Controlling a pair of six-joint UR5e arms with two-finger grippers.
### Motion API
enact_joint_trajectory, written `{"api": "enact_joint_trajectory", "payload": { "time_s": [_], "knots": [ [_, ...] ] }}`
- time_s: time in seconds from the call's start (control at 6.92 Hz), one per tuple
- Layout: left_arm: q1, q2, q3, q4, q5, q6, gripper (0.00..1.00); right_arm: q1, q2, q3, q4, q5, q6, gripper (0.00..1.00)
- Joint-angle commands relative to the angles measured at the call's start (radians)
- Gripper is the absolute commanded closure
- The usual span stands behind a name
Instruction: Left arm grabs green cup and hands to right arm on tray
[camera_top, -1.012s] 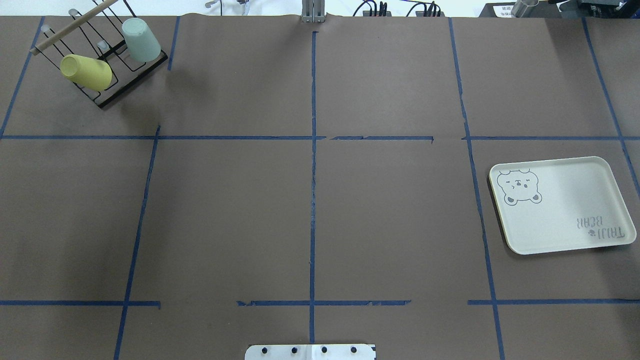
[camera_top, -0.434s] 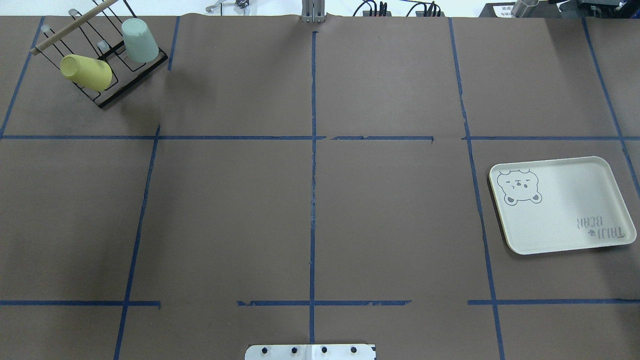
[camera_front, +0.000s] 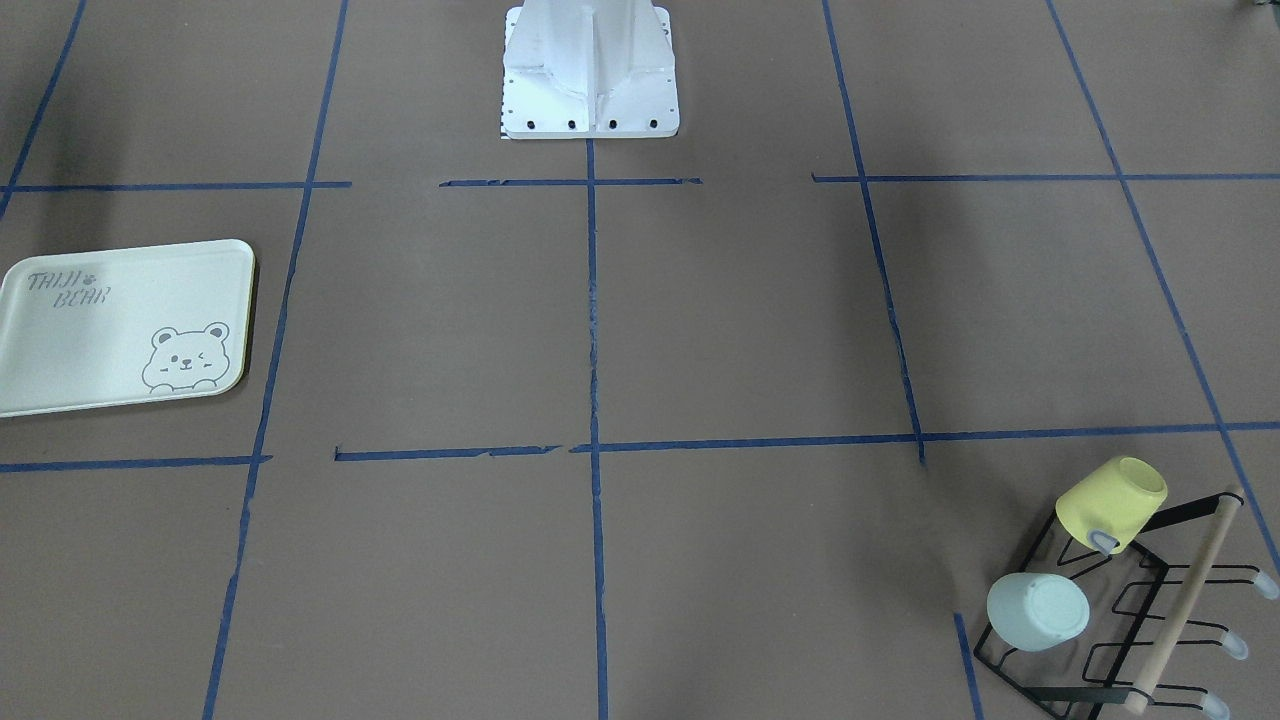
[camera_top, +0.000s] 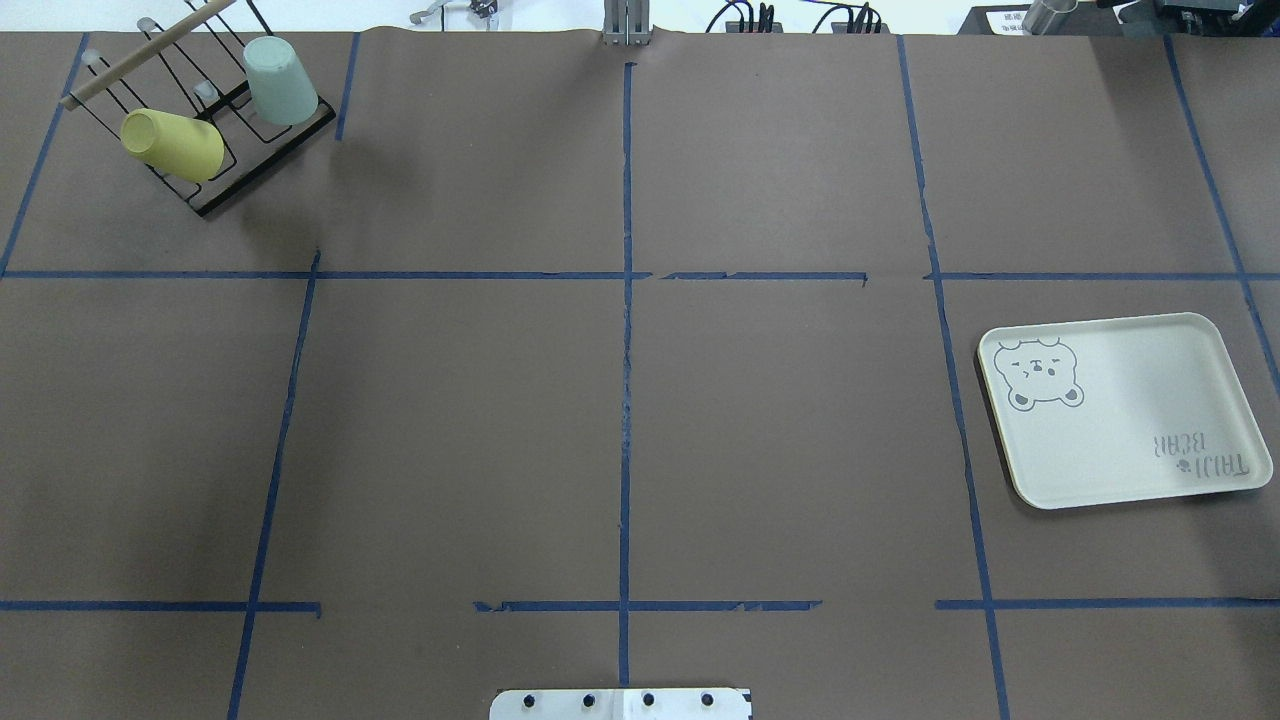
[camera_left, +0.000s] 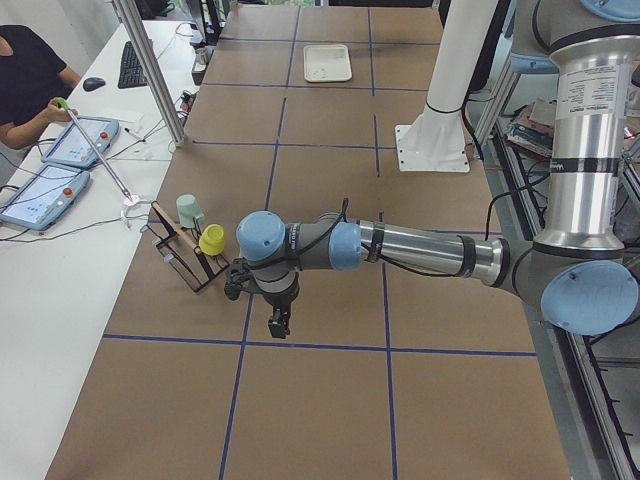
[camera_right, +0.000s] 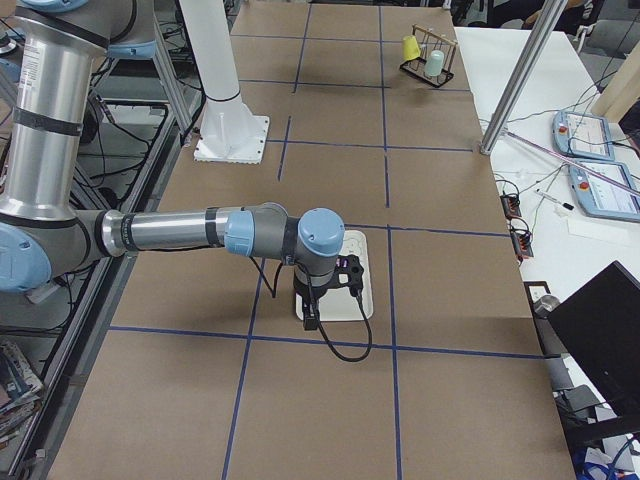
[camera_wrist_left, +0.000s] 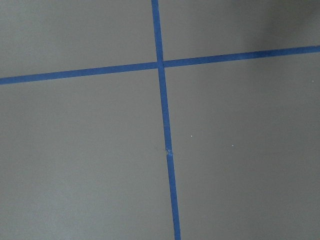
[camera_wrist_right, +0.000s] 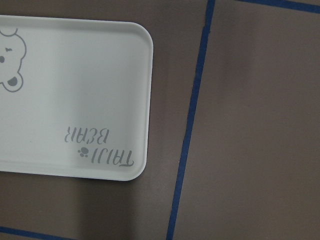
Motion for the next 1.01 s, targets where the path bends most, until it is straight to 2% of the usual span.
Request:
{"api": "enact_joint_trajectory", "payload": {
  "time_s": [0.0,0.29,0.43,0.58,0.87],
  "knots": [
    [0.010,-0.008,-0.039,-0.002,-0.003,-0.010,0.00,0.000,0.000,0.014,0.000,0.002,0.004,0.00],
    [0.007,0.038,-0.049,-0.010,-0.032,-0.001,0.00,0.000,0.005,0.014,0.000,0.004,0.006,0.00],
    [0.019,0.038,-0.054,-0.060,-0.088,-0.006,0.00,-0.002,0.008,0.020,0.000,0.007,0.004,0.00],
    [0.033,0.026,-0.051,-0.102,-0.095,-0.073,0.00,-0.002,0.008,0.026,0.002,0.008,0.001,0.00],
    [0.143,-0.187,-0.020,-0.090,-0.087,-0.406,0.01,-0.003,0.009,0.023,0.035,0.008,0.006,0.00]
  ]
}}
